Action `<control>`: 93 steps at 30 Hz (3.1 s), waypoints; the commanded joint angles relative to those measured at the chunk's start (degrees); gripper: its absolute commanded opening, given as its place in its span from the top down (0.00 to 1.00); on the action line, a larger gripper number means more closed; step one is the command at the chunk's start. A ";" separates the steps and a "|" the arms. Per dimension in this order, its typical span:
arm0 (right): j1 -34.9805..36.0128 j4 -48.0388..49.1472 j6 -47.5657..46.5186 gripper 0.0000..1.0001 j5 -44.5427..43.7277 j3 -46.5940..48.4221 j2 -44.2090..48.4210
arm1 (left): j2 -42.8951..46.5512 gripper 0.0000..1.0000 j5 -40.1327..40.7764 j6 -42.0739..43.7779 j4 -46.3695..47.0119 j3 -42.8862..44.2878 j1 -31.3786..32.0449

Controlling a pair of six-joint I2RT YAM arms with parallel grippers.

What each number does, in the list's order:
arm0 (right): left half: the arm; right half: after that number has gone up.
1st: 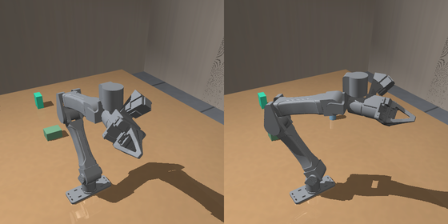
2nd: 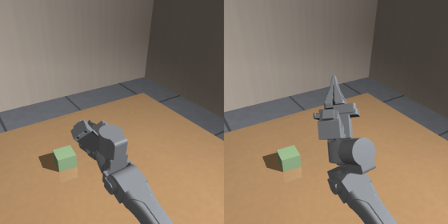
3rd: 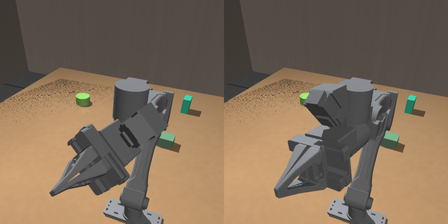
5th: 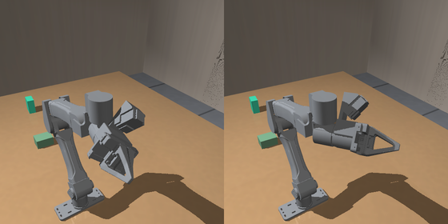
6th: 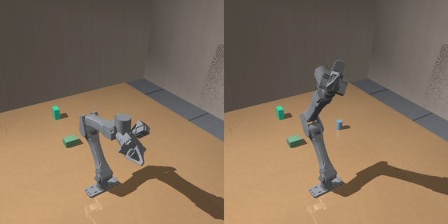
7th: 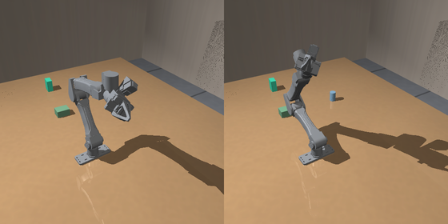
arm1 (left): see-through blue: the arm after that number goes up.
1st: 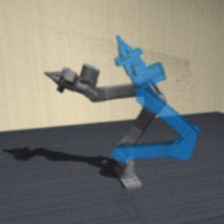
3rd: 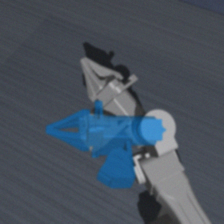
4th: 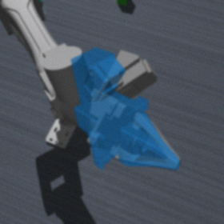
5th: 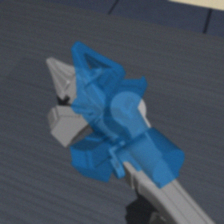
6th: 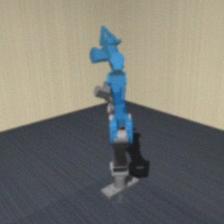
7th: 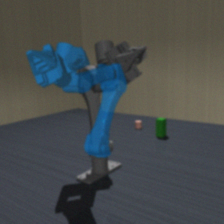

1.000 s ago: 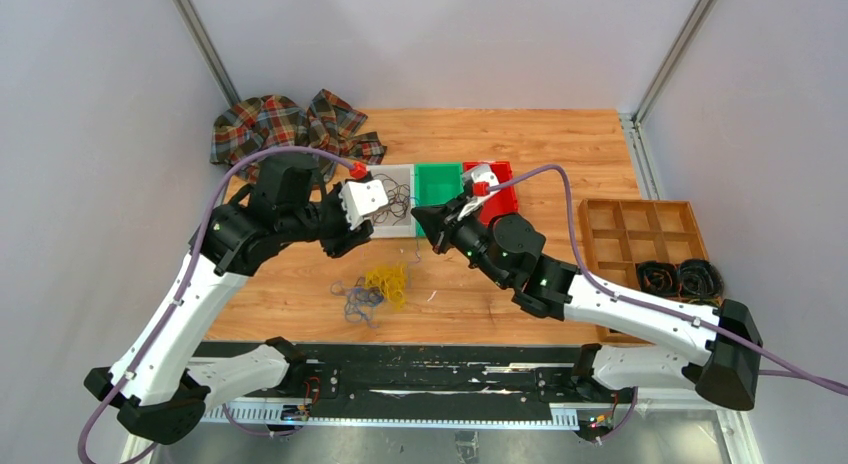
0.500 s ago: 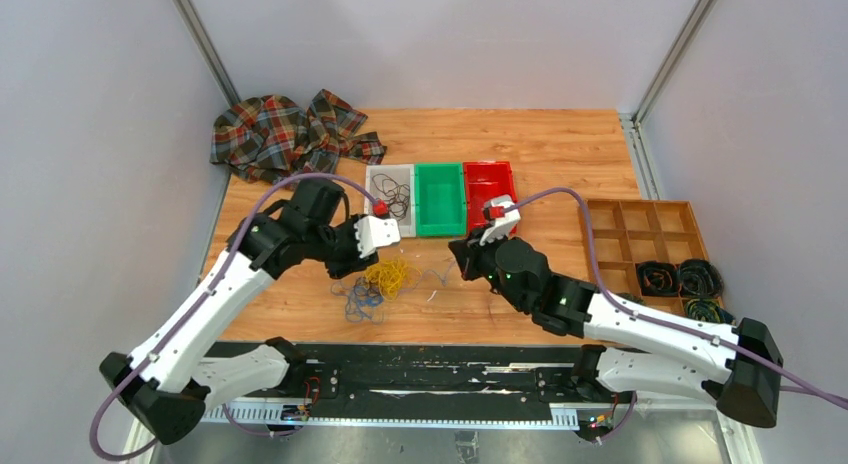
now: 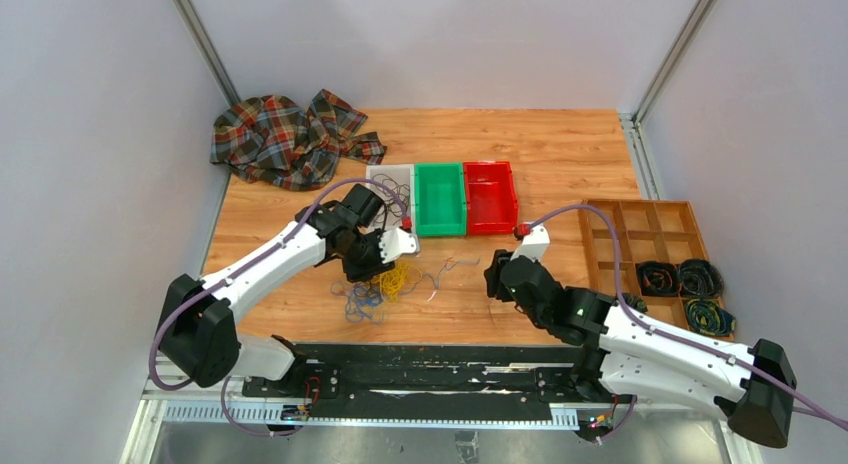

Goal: Untangle the cables

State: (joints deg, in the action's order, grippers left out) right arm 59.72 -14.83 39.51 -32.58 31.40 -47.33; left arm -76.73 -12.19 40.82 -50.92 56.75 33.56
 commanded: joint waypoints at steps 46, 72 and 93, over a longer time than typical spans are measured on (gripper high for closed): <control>4.44 16.47 -8.68 0.49 9.28 3.20 -8.54 | 2.54 0.51 -0.44 5.18 11.11 -14.86 -5.26; 5.76 27.65 -13.51 0.48 16.34 4.35 -12.88 | 13.27 0.99 -14.30 -0.76 -10.38 10.51 -4.73; 8.74 46.05 -14.75 0.44 28.18 10.42 -21.04 | 15.20 0.99 -20.05 -1.46 -11.64 10.36 -0.43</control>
State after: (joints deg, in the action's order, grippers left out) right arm 67.53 25.54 24.32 -9.08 39.42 -66.70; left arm -63.11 -28.80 38.96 -62.13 66.85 32.58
